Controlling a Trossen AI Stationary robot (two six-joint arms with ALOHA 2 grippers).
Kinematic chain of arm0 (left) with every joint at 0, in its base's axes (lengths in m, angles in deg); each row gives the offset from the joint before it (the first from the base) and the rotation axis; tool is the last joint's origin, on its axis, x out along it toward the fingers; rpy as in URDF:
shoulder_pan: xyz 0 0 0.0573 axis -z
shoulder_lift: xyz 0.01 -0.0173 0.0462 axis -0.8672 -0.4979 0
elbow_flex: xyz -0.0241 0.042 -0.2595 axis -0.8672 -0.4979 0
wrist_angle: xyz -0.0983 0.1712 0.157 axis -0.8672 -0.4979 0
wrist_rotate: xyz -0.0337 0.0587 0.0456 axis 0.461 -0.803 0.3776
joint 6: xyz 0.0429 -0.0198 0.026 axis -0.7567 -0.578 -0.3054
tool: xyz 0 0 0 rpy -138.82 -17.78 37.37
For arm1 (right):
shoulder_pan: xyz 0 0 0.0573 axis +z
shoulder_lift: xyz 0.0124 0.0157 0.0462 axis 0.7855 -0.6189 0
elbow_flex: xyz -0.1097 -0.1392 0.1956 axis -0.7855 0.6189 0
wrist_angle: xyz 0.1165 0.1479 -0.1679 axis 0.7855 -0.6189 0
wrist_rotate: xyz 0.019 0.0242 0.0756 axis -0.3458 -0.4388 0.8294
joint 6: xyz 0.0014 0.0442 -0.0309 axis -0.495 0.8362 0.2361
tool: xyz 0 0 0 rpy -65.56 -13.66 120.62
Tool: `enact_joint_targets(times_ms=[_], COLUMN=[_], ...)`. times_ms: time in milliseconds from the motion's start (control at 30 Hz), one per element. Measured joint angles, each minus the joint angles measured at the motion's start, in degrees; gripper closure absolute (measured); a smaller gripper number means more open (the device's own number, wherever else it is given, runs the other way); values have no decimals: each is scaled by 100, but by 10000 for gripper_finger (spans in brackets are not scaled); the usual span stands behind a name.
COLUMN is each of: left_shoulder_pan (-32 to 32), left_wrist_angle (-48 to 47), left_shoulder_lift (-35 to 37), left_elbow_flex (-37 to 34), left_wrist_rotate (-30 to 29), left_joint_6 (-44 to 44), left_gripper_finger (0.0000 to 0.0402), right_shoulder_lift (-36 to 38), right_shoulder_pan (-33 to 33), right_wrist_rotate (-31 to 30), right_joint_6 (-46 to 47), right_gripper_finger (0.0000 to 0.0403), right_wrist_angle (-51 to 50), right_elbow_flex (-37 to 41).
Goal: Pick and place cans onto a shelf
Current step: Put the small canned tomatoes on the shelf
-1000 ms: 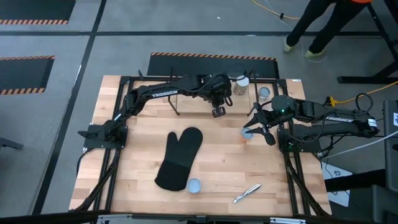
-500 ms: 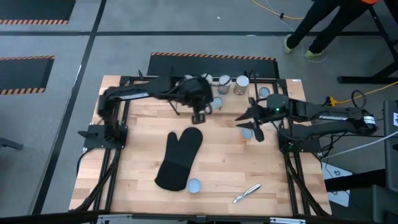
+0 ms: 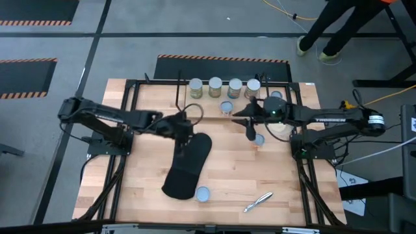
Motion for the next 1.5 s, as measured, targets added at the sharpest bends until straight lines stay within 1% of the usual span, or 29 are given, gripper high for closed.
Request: enact_joint_targets(times_ms=[100,200,300,400,633,733,800,867,1267,1500], left_shoulder_pan=[227,409,533,595,627,627,627,627,625,622], left_wrist_angle=[814,1631,2313,2722,3025,3032,3066,3078,3116,3122], left_shoulder_lift=[282,391,427,421,423,421,421,421,421,421], left_elbow_flex=[-809,-1433,-1849,-2094,-2243,-2250,-2250,-2250,-2250,-2250], left_wrist_rotate=[-1,4,-2,-17,-83,-87,-87,-87,-113,-112], left_joint_6=[156,208,220,222,220,206,206,204,202,202], left_gripper_finger=[360,360,360,360,360,360,360,360,360,360], right_shoulder_lift=[-332,-698,-1107,-1528,-2410,-2649,-2740,-2778,-2899,-3209], right_shoulder_pan=[-160,-296,-412,-524,-691,-738,-775,-815,-868,-868], right_wrist_rotate=[-39,-37,-34,-35,-58,-379,-639,-741,-774,-778], right_joint_6=[141,138,140,143,159,157,159,161,315,444], right_gripper_finger=[285,285,285,285,285,285,285,285,285,285], right_wrist_angle=[-2,-7,-33,-155,-318,-321,-340,-358,-495,-486], right_elbow_flex=[-161,-435,-767,-1127,-1584,-1633,-1633,-1633,-1635,-1624])
